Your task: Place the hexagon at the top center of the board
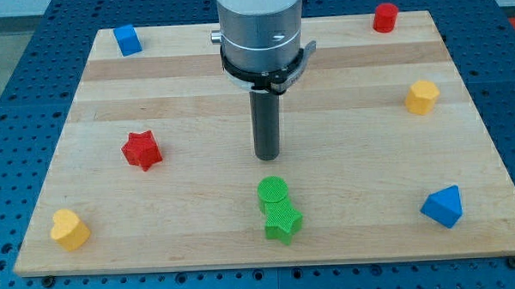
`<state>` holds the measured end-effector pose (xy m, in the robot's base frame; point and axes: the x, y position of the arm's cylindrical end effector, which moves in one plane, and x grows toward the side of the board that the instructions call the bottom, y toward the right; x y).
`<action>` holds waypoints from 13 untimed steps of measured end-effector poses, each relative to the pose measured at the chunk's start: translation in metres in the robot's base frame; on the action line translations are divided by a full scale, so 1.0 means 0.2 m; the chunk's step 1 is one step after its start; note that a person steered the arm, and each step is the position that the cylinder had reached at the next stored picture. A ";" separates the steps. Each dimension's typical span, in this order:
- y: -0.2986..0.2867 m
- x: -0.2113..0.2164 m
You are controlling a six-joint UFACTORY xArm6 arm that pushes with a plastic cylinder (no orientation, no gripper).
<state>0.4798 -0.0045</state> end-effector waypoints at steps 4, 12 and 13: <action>0.11 0.01; 1.20 -0.53; 1.09 -0.64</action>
<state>0.3522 0.2142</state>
